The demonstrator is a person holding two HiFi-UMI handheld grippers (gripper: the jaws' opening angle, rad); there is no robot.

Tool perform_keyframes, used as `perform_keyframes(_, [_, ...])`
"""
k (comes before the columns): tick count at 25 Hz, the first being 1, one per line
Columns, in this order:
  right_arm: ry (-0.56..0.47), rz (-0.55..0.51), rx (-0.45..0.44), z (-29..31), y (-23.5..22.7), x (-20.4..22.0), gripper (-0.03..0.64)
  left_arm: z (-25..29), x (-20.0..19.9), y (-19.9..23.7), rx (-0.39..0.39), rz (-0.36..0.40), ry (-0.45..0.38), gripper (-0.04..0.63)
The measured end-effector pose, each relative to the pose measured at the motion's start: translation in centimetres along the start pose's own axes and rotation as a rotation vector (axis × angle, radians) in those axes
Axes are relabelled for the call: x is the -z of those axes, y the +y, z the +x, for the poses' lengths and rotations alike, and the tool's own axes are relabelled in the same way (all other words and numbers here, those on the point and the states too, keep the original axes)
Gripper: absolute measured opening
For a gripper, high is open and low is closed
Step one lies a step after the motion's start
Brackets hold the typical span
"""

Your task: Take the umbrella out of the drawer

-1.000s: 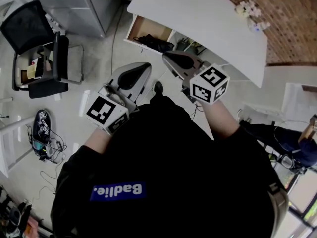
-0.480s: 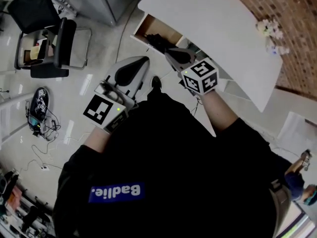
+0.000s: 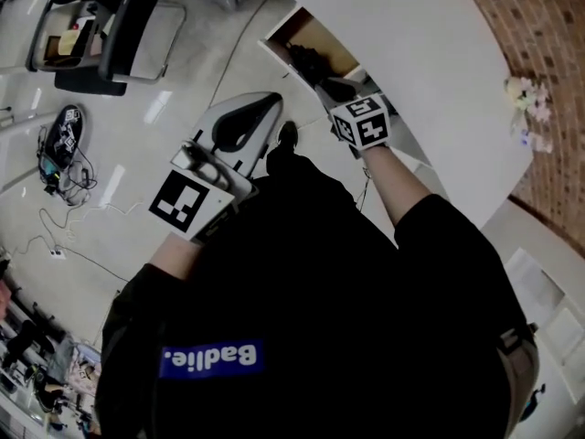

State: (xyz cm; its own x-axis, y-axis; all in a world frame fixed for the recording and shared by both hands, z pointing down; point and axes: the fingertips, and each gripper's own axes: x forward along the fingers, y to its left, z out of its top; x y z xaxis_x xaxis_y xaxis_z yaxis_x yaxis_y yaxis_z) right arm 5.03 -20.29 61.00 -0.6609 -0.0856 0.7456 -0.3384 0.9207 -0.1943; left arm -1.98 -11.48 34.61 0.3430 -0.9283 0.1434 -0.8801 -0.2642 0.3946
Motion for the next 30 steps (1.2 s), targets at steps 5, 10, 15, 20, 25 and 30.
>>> perform_keyframes(5, [0.080,-0.004,0.026,4.0,-2.6,3.0,0.109,-0.2,0.6,0.3,-0.061,0.005,0.004,0.002])
perform_keyframes(10, [0.154,-0.010,0.050,6.8,-5.0,5.5,0.146,-0.7,0.2,0.0,-0.102,0.021,0.012,0.002])
perform_keyframes(15, [0.226,-0.013,0.044,10.0,-7.3,7.7,0.179,-0.8,0.4,0.4,-0.161,0.026,0.026,0.002])
perform_keyframes(20, [0.302,-0.037,0.034,13.4,-9.3,9.7,0.217,-1.1,1.0,0.4,-0.208,0.016,0.033,0.002])
perform_keyframes(25, [0.366,-0.057,0.033,15.7,-10.8,11.5,0.230,-1.5,1.1,0.8,-0.245,0.007,0.031,0.002])
perform_keyframes(30, [0.374,-0.041,0.023,17.3,-12.0,12.1,0.235,-1.7,0.6,1.2,-0.275,0.009,0.034,0.002])
